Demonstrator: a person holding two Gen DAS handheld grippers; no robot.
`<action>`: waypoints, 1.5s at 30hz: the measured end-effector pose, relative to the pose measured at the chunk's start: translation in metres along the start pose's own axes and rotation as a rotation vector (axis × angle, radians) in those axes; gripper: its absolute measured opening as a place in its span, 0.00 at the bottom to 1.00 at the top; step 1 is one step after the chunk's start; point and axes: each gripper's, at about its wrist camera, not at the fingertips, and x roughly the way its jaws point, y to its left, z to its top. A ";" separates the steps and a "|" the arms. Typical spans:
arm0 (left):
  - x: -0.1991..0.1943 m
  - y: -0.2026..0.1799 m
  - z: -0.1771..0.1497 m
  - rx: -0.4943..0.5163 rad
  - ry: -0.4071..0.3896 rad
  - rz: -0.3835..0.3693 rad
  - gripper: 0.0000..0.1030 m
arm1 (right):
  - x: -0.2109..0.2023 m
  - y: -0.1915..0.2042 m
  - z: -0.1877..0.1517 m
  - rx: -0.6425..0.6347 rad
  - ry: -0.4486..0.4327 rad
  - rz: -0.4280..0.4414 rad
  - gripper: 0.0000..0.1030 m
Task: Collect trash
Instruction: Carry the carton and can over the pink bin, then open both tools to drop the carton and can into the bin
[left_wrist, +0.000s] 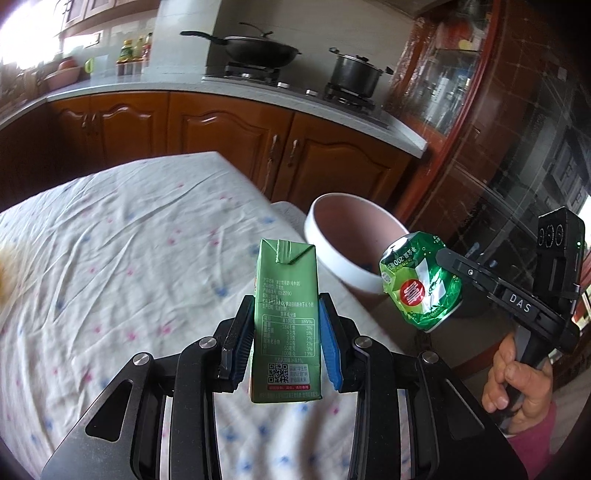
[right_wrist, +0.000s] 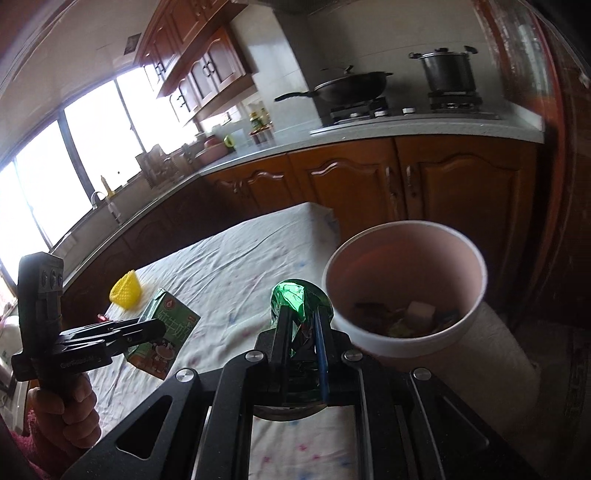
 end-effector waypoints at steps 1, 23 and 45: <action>0.002 -0.003 0.003 0.006 0.000 -0.003 0.31 | -0.001 -0.004 0.002 0.006 -0.006 -0.006 0.11; 0.076 -0.072 0.078 0.146 0.038 -0.079 0.31 | 0.004 -0.065 0.047 0.055 -0.068 -0.116 0.11; 0.189 -0.103 0.099 0.169 0.231 -0.067 0.31 | 0.047 -0.107 0.060 0.079 0.016 -0.177 0.11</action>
